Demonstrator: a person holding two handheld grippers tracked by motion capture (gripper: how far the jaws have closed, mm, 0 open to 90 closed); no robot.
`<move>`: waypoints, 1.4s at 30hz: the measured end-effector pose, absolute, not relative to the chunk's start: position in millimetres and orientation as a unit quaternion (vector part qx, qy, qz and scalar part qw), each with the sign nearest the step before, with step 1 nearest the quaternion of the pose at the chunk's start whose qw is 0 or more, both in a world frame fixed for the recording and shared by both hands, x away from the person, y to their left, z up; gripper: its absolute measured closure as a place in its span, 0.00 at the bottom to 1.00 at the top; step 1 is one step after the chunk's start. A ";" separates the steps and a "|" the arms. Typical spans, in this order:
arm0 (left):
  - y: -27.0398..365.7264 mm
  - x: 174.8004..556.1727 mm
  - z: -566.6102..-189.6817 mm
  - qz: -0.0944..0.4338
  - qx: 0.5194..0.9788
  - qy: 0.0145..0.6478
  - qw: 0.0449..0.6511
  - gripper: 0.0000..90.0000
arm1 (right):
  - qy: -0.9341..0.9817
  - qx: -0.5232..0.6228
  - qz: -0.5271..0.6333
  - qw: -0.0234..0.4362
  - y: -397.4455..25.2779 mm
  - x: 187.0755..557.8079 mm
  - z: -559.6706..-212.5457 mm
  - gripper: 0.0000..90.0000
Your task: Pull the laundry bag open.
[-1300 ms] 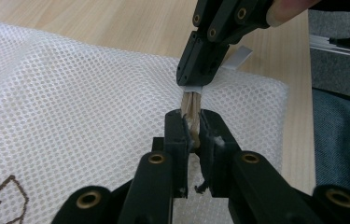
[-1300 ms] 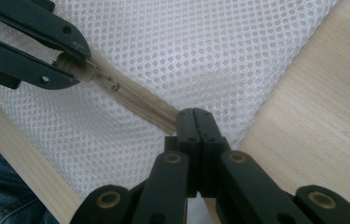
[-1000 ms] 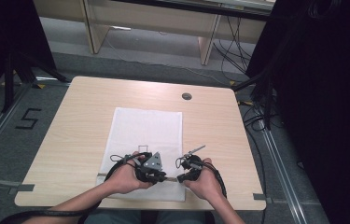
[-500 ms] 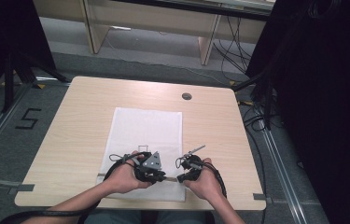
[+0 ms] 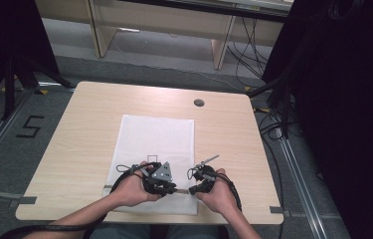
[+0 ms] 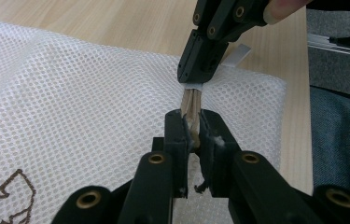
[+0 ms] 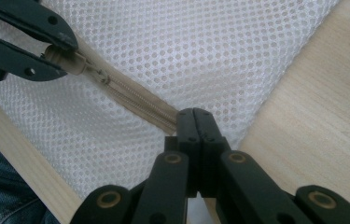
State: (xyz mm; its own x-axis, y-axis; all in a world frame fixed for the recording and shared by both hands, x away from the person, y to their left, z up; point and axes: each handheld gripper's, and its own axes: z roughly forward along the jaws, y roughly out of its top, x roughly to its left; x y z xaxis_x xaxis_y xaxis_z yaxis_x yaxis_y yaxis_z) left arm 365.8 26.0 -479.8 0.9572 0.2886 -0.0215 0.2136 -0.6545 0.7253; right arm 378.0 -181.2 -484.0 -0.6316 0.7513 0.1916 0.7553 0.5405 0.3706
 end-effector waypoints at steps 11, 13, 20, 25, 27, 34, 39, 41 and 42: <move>28.4 365.9 -478.6 0.051 0.909 0.137 0.390 0.91 | -0.879 -0.425 -0.216 0.002 -181.6 378.4 -484.3 1.00; 28.9 366.1 -478.5 0.047 0.908 0.140 0.393 0.91 | -0.879 -0.426 -0.216 0.002 -181.3 378.0 -483.9 1.00; 30.1 366.1 -478.0 0.047 0.907 0.142 0.393 0.91 | -0.879 -0.424 -0.216 0.003 -181.7 378.4 -484.4 1.00; 31.7 366.2 -477.0 0.047 0.906 0.144 0.396 0.91 | -0.878 -0.425 -0.218 0.002 -181.6 378.3 -484.7 1.00; 31.8 365.8 -477.1 0.047 0.906 0.144 0.395 0.91 | -0.879 -0.425 -0.215 0.003 -181.7 378.6 -484.3 1.00; 33.6 366.5 -476.1 0.051 0.907 0.138 0.394 0.91 | -0.878 -0.427 -0.217 0.003 -181.7 378.4 -484.7 1.00; 34.8 365.6 -476.3 0.047 0.906 0.146 0.395 0.91 | -0.879 -0.426 -0.216 0.003 -181.9 378.6 -484.5 1.00; 35.0 365.4 -476.5 0.046 0.906 0.146 0.395 0.91 | -0.875 -0.434 -0.215 0.004 -181.1 377.5 -484.2 1.00; 35.1 365.4 -476.4 0.047 0.906 0.145 0.394 0.91 | -0.874 -0.434 -0.218 0.002 -181.0 377.4 -484.6 1.00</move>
State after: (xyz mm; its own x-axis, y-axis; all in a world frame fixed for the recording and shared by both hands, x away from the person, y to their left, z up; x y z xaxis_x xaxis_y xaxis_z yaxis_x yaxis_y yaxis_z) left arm 365.4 35.1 -476.4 0.9535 0.2999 -0.0299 0.2263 -0.6468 0.7283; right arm 377.4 -181.0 -484.6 -0.6237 0.7578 0.1917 0.7592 0.5289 0.3793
